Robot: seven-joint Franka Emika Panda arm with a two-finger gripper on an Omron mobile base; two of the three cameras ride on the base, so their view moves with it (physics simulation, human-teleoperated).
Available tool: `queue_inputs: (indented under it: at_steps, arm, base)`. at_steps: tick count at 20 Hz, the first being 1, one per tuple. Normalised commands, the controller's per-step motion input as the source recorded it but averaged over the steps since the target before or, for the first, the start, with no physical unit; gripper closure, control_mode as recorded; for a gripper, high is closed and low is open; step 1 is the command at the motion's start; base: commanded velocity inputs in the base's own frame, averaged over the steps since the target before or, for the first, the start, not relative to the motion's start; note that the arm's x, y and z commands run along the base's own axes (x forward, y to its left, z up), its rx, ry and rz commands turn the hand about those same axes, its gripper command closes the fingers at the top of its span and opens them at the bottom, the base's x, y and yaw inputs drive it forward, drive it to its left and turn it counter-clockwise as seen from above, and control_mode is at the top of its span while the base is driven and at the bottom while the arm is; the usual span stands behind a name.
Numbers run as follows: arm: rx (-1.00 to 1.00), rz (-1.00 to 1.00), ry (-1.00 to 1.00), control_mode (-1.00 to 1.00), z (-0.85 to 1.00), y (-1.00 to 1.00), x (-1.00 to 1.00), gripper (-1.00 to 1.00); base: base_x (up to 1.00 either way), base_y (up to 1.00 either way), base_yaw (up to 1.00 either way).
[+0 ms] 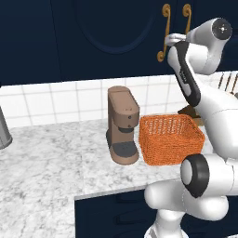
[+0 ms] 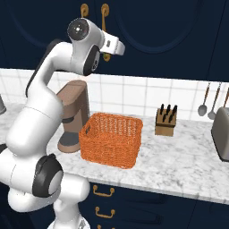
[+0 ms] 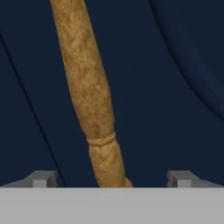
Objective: Open the cabinet, pick up the bread from the cabinet and place it in the basket. Then move the basket to the dining counter.
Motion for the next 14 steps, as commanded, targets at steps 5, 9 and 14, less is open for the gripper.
queue_inputs:
  at_steps: [5,9,14]
  arm:
    - [0.02,0.0,0.0,-1.0,0.0,-0.06,0.6,-1.0]
    - [0.0,0.0,0.0,-1.0,0.0,-0.05,0.65,-1.0]
    - [0.0,0.0,0.01,-1.0,-0.02,-0.02,0.49,1.0]
  base:
    - [0.0,0.0,0.0]
    - [0.0,0.0,0.0]
    - [0.0,0.0,0.0]
